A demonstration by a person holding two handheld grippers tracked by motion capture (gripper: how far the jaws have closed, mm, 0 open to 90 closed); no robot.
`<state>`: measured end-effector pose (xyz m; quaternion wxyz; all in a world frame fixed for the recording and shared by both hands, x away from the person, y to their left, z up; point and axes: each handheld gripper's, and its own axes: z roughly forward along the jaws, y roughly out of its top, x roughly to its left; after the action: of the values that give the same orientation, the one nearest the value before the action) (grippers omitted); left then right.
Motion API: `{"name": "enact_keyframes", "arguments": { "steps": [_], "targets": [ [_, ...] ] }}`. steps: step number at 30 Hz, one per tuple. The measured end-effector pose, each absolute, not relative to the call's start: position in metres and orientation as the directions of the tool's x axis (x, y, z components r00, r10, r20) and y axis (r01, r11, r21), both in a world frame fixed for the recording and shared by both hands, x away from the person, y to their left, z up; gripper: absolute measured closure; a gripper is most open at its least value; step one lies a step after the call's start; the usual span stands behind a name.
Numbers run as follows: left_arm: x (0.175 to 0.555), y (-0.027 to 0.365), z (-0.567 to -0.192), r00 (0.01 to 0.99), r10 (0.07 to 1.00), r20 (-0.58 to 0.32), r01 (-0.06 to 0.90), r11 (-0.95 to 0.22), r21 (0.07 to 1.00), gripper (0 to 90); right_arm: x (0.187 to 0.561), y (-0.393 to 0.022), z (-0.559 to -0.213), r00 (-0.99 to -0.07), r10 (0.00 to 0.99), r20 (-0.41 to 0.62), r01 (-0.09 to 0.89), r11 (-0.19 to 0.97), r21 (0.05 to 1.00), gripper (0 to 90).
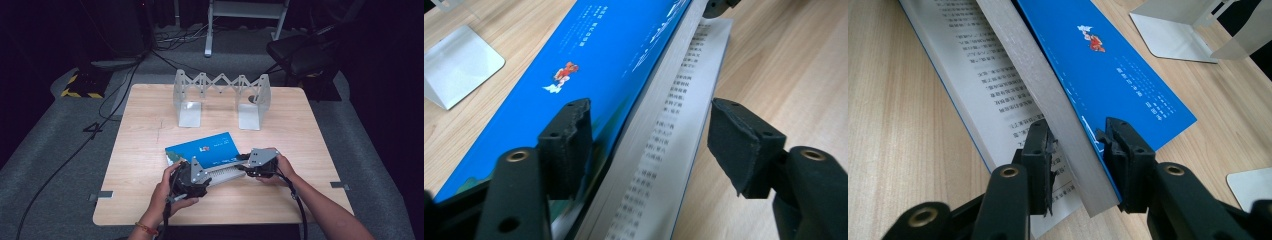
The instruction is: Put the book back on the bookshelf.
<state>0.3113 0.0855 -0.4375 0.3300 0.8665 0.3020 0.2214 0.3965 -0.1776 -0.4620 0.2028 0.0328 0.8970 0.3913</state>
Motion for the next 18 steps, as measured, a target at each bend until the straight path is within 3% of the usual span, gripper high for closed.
{"name": "enact_keyframes", "arguments": {
  "steps": [5,9,15,18],
  "targets": [
    [0.321,0.076,-0.446,0.703,0.695,0.155,0.412,-0.574,0.708,32.1,0.394,-0.175,-0.462,-0.918,0.2,-0.344,-0.117,0.69,0.714,66.5],
    [0.323,0.074,-0.452,0.698,0.689,0.193,0.408,-0.605,0.683,33.6,0.391,-0.172,-0.462,-0.92,0.178,-0.349,-0.135,0.692,0.71,67.3],
    [0.324,0.084,-0.457,0.686,0.678,0.265,0.382,-0.645,0.662,56.4,0.389,-0.168,-0.462,-0.917,0.173,-0.358,-0.144,0.696,0.704,67.0],
    [0.326,0.091,-0.456,0.715,0.648,0.262,0.359,-0.662,0.658,61.2,0.389,-0.166,-0.462,-0.919,0.179,-0.352,-0.144,0.677,0.721,64.7]
  ]
}}
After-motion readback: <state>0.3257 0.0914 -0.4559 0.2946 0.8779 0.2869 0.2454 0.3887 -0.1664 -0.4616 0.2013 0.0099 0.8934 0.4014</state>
